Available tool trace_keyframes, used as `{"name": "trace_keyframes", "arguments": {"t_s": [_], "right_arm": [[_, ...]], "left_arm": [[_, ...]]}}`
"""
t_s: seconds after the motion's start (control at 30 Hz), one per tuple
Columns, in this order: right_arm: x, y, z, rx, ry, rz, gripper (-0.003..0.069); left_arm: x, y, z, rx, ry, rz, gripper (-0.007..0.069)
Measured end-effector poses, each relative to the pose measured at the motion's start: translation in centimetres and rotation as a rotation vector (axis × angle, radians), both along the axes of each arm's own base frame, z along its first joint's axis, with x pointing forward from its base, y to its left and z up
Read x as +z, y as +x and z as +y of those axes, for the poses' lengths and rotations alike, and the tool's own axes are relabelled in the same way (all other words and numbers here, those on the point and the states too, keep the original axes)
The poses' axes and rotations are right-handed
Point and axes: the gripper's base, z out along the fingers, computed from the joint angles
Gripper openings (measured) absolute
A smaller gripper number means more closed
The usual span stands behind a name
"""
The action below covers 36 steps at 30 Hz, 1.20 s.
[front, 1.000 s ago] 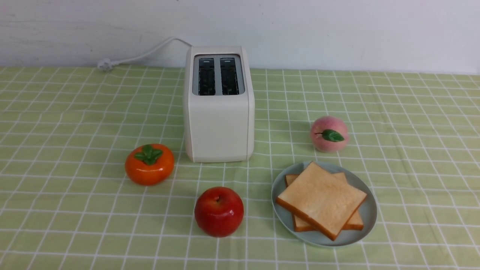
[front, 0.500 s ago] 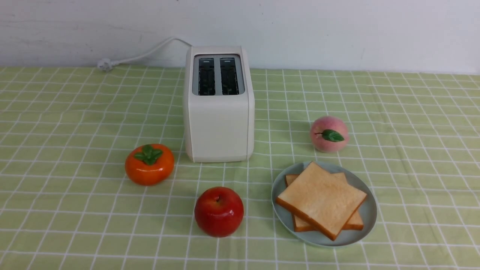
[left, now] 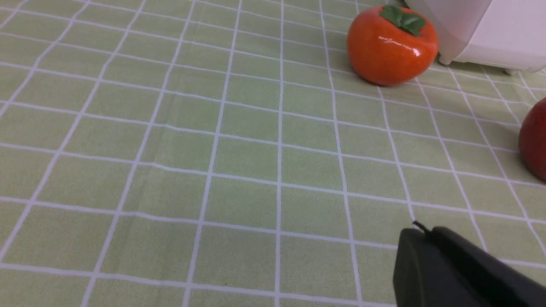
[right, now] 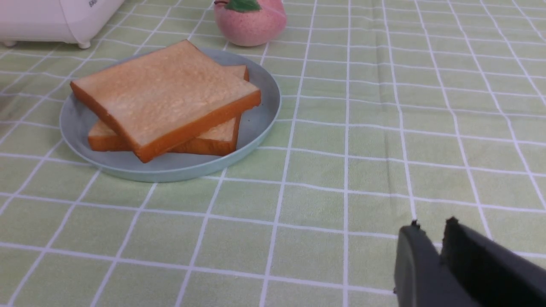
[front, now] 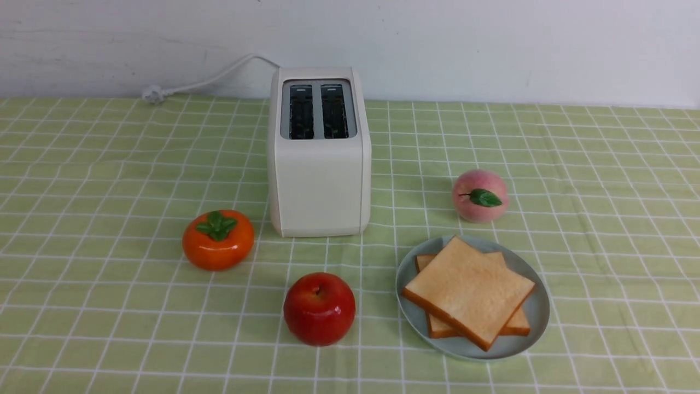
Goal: Take toasted bread from bread machine on green coffee tablecloth place on plate.
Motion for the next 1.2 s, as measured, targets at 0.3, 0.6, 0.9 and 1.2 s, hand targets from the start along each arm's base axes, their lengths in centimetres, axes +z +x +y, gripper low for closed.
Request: {"name": "trace_keyframes", "arguments": {"t_s": [0.3, 0.6, 0.9, 1.2], "right_arm": [[0.00, 0.00, 0.00, 0.000, 0.000, 0.000, 0.0114], [0.00, 0.00, 0.00, 0.000, 0.000, 0.000, 0.0127], [0.00, 0.00, 0.00, 0.000, 0.000, 0.000, 0.0134], [0.00, 0.00, 0.00, 0.000, 0.000, 0.000, 0.0145]], "left_arm": [[0.00, 0.00, 0.00, 0.000, -0.001, 0.000, 0.0006], [0.00, 0.00, 0.00, 0.000, -0.001, 0.000, 0.0018], [0.00, 0.00, 0.00, 0.000, -0.001, 0.000, 0.0022], [0.00, 0.00, 0.00, 0.000, -0.001, 0.000, 0.0026]]}}
